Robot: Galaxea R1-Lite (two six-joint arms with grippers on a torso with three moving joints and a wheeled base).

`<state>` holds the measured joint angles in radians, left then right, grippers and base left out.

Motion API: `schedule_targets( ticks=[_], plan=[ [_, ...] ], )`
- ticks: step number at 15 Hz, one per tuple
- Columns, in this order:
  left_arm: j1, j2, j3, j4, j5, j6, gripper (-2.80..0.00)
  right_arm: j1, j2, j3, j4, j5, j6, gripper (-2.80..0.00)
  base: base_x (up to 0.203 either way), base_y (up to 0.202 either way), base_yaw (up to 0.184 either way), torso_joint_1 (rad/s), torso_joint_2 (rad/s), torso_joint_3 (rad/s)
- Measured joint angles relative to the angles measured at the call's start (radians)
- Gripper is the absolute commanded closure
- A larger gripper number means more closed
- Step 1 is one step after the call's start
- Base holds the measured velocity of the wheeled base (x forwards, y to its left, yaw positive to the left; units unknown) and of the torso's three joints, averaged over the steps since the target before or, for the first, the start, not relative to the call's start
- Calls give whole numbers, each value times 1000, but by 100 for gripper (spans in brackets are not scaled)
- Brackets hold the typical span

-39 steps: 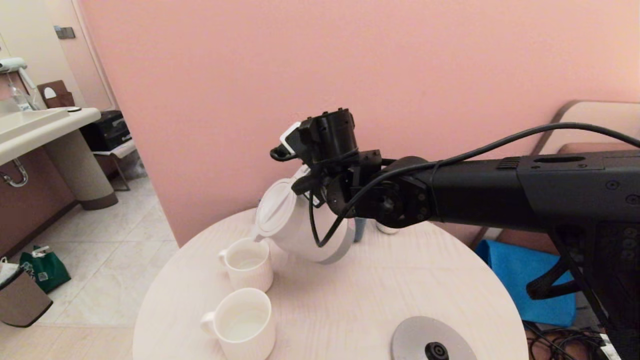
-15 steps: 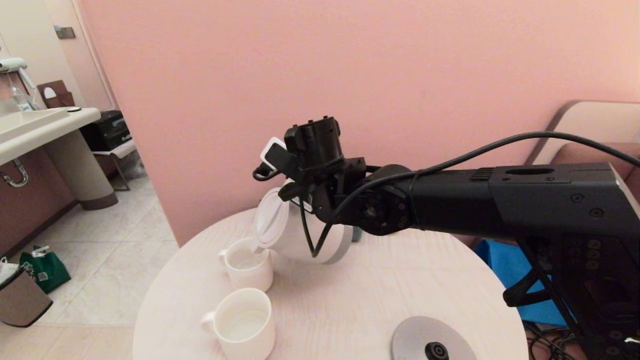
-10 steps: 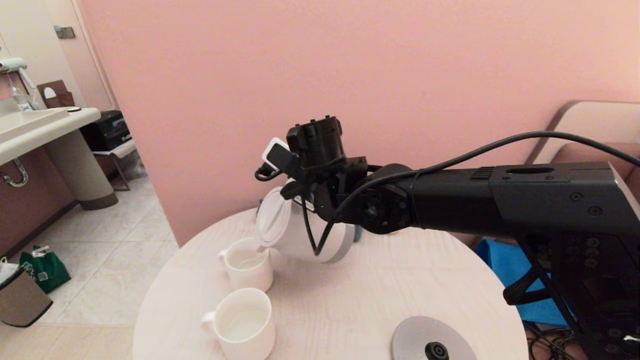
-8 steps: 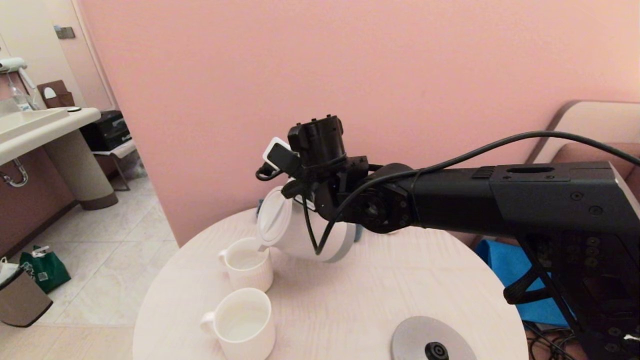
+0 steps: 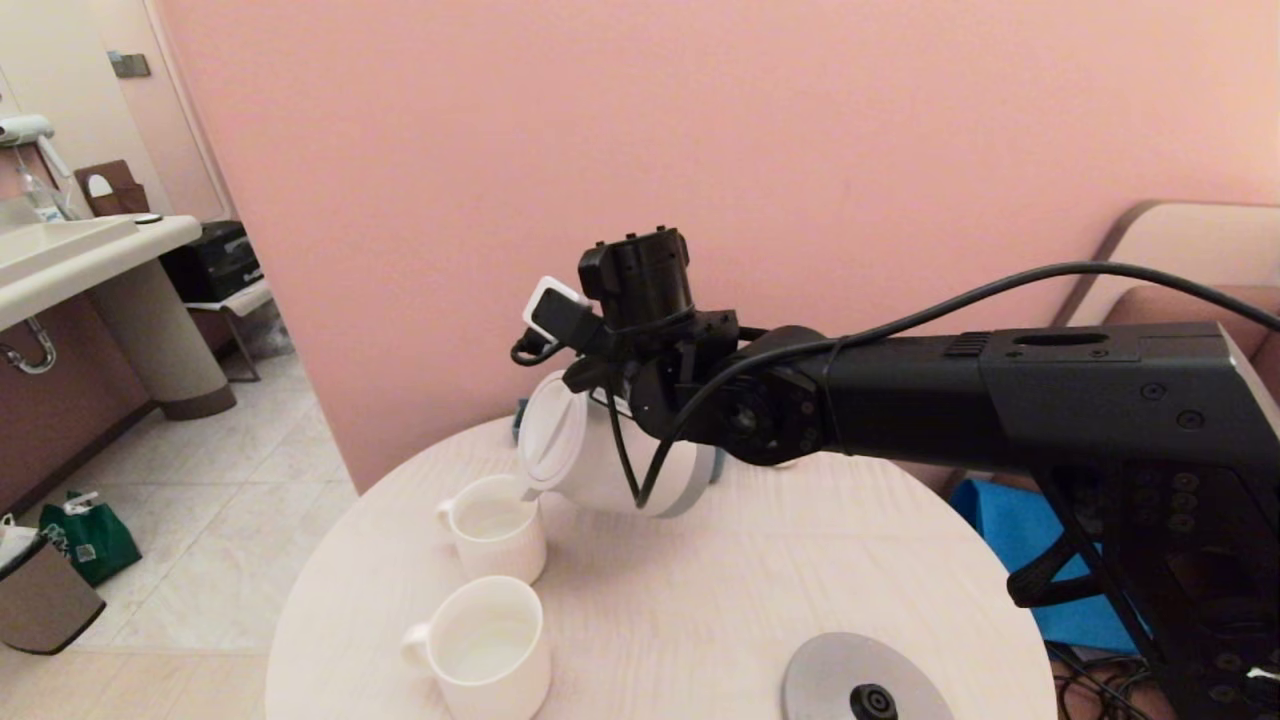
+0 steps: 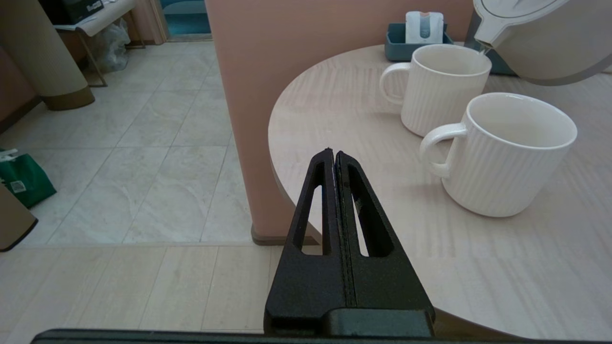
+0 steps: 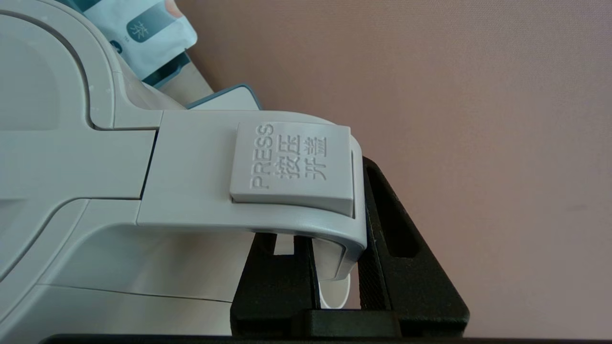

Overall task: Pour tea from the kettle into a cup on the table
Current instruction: Pour water into the cup

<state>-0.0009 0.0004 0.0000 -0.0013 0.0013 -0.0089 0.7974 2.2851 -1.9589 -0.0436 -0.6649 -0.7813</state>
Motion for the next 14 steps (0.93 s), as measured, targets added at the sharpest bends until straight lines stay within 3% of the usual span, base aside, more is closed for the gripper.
schedule_targets(
  ticks=[10,14],
  plan=[
    [0,0,0,0,0,0,0,0,-1,0,-30,5,7,0,0,0,0,0,0,0],
    [0,0,0,0,0,0,0,-10,3,5,-67,6,149,0,0,0,0,0,0,0]
  ],
)
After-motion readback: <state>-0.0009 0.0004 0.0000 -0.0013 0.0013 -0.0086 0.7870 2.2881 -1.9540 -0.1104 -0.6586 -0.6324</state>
